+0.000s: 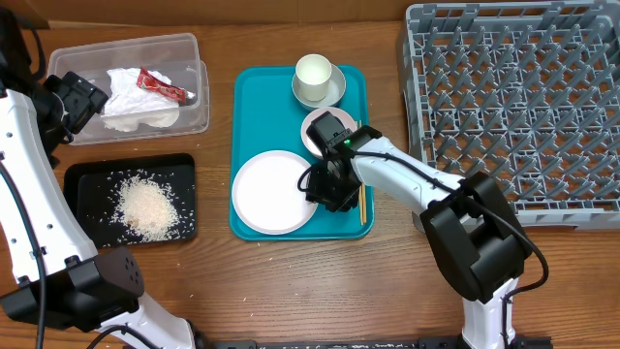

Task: Sort waste into correct bins and load items into the dishwasher
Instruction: 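Grip the rim of the white plate with the right gripper and lift, then carry the plate to the dish rack and stand it upright in the back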

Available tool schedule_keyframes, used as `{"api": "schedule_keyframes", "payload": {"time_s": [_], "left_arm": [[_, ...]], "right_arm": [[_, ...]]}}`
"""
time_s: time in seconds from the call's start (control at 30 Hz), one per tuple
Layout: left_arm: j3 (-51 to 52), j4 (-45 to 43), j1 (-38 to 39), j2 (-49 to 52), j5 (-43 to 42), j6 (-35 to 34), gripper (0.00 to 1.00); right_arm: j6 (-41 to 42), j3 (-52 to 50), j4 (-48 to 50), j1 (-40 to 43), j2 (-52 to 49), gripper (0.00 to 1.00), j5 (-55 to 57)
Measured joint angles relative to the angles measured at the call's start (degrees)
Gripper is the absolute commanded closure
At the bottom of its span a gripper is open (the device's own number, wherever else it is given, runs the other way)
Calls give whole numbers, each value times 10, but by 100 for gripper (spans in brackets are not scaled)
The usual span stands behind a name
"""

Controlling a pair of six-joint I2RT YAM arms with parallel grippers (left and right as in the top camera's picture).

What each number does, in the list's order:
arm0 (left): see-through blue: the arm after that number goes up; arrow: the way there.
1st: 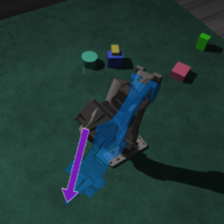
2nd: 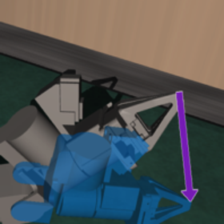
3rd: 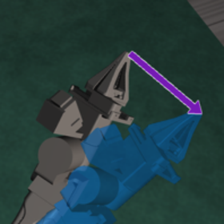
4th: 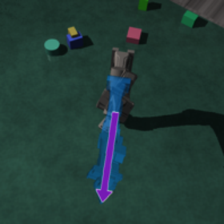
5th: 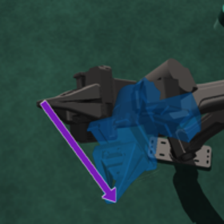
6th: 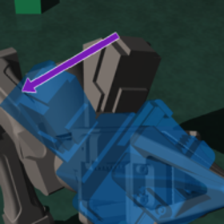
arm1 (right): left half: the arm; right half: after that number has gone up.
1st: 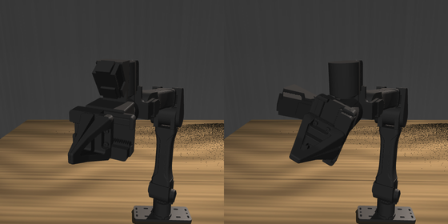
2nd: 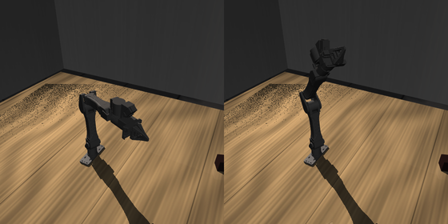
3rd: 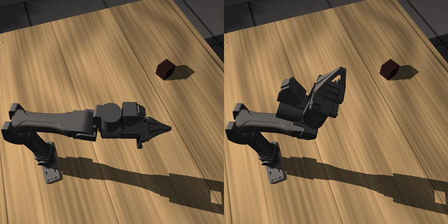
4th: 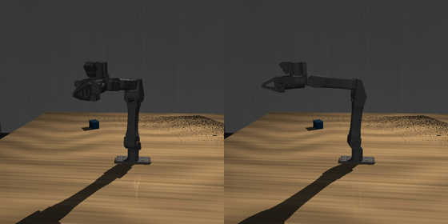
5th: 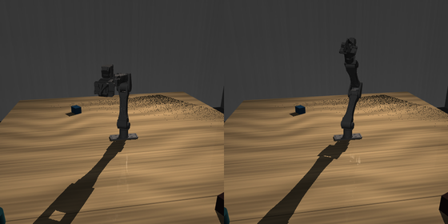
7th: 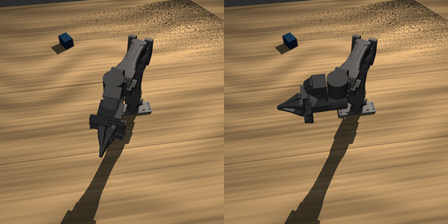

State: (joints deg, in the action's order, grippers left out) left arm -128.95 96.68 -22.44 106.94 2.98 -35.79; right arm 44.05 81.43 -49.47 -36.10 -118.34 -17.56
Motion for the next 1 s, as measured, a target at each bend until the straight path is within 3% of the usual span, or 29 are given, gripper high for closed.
{"api": "schedule_keyframes", "payload": {"time_s": [0.13,0.27,0.6,1.0], "left_arm": [[0,0,0,0,0,0,0],[0,0,0,0,0,0,0],[0,0,0,0,0,0,0],[0,0,0,0,0,0,0]], "right_arm": [[9,0,0,0,-2,78,-2],[10,0,2,0,-3,96,-3],[4,47,-82,0,-5,96,4],[-99,275,-237,50,-7,96,6]]}}
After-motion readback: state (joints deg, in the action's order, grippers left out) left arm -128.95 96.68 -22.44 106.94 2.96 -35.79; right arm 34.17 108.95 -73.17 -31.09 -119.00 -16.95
